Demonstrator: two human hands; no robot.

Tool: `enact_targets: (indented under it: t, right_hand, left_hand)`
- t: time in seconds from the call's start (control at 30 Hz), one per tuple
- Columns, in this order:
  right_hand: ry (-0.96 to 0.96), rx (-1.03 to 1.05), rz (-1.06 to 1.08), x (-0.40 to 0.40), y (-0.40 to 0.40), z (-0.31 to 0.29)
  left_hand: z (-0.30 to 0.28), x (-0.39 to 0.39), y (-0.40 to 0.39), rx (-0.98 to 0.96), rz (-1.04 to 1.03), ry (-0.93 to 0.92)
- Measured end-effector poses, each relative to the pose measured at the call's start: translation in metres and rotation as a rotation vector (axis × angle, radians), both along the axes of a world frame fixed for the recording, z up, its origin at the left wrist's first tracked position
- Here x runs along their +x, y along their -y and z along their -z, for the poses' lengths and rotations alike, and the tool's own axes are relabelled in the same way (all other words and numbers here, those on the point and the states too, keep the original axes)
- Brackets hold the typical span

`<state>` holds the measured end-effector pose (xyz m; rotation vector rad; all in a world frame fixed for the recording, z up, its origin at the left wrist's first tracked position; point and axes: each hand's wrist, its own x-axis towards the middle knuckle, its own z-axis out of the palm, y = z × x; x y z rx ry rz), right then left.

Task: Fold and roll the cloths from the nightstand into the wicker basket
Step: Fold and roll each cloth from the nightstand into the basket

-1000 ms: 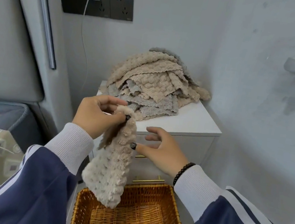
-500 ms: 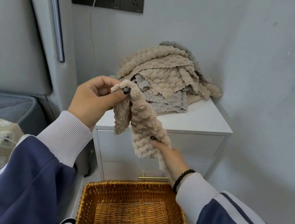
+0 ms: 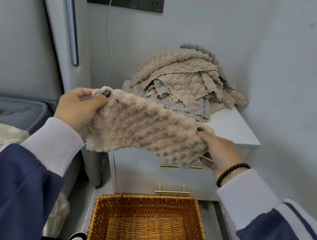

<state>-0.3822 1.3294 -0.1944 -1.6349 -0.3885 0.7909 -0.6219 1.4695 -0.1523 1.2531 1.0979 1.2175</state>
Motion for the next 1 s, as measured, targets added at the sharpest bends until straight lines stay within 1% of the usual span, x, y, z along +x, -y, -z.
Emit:
enact_targets:
  t: [0.07,0.17,0.2,0.27,0.33,0.4,0.47,0.53,0.63,0.67,0.7,0.77,0.83,0.93,1.0]
  right_hand:
    - [0.013,-0.011,0.010,0.008,0.005,-0.009]
    - [0.084,0.005,0.080,0.021,0.009,-0.014]
    - [0.069,0.036,0.108,0.023,0.010,-0.017]
    - [-0.061,0.141,0.109,0.027,0.012,-0.023]
    - [-0.163,0.259,-0.003,0.026,0.015,-0.032]
    - [-0.166,0.367,-0.166,0.027,0.019,-0.039]
    - [-0.138,0.425,-0.292,0.027,0.022,-0.043]
    - [0.011,0.378,-0.320,0.027,0.020,-0.041]
    - [0.465,0.195,-0.158,0.034,0.014,-0.033]
    - [0.538,0.168,-0.097,0.036,0.013,-0.031]
    - [0.553,0.171,-0.062,0.037,0.012,-0.031]
    - [0.519,0.242,-0.018,0.037,0.011,-0.035]
    - [0.469,0.281,-0.008,0.034,0.011,-0.041]
    - [0.418,0.294,0.044,0.033,0.010,-0.045]
    - [0.328,0.320,0.090,0.031,0.010,-0.049]
  left_hand:
    - [0.003,-0.004,-0.005,-0.055,0.002,-0.008]
    - [0.003,-0.001,-0.003,-0.073,0.060,-0.020]
    - [0.003,0.001,-0.001,-0.073,0.075,-0.012]
    - [0.001,0.005,0.004,-0.072,0.097,0.013]
    - [0.000,0.007,0.007,-0.061,0.105,0.036]
    - [-0.001,0.008,0.009,-0.054,0.118,0.068]
    - [-0.003,0.008,0.009,-0.053,0.125,0.099]
    - [-0.005,0.009,0.010,-0.049,0.126,0.135]
    - [-0.007,0.011,0.013,-0.054,0.096,0.216]
    - [-0.007,0.012,0.013,-0.047,0.071,0.223]
    - [-0.008,0.013,0.014,-0.024,0.036,0.206]
    - [-0.008,0.015,0.013,0.053,-0.037,0.161]
    - [-0.008,0.017,0.015,0.108,-0.067,0.177]
    - [-0.013,0.020,0.018,0.173,-0.034,0.227]
    - [-0.014,0.020,0.018,0.173,0.044,0.292]
